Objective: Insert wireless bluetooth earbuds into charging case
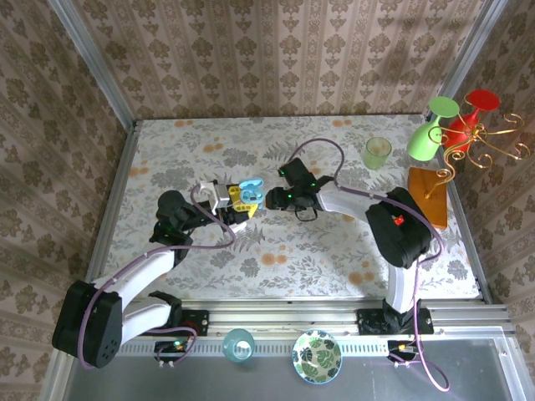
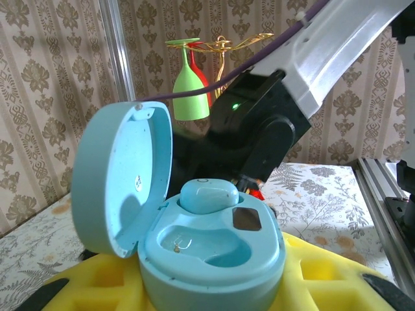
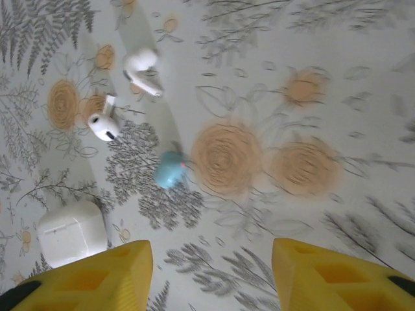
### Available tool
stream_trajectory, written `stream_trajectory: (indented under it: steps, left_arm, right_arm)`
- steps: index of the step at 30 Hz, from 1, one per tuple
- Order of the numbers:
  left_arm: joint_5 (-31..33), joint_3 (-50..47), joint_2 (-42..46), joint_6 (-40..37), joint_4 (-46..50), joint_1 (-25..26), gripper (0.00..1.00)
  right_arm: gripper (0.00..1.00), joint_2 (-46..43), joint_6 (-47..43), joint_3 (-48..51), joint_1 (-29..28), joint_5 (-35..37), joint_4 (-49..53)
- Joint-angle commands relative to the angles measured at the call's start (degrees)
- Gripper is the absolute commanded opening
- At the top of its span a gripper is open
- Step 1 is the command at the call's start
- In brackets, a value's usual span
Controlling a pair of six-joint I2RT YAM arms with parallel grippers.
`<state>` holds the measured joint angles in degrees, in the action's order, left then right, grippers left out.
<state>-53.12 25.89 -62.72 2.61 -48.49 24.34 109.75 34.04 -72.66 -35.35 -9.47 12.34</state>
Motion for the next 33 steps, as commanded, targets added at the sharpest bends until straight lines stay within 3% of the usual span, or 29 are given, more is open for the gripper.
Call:
stream_trajectory:
  steps: [1,8,14,26,33]
  left_arm:
    - [0.1,-0.9,1.0,0.0,-1.6,0.3,0.23]
    - [0.0,-1.0,1.0,-0.2,-1.3,0.4,0.23]
    - [0.2,-1.6,1.3,-0.5,-0.9,0.4,0.23]
    - [0.5,-1.5,0.6,-0.6,-1.2,0.6,0.23]
    - [0.5,-1.4,0.7,-0.5,-0.9,0.6,0.23]
  right_arm:
    - [0.47,4.0,-2.7,-6.3,-1.3,-0.4,5.1]
    - [0.4,14.9,-7.1,-20.0,-1.8,-1.7,12.4]
    - [0.38,19.2,-10.6,-26.3,-3.0,2.2,18.1]
    - [0.22,19.2,-12.9,-26.3,-3.5,4.7,22.0]
    - [0.21,14.4,-12.4,-21.6,-3.4,6.0,19.1]
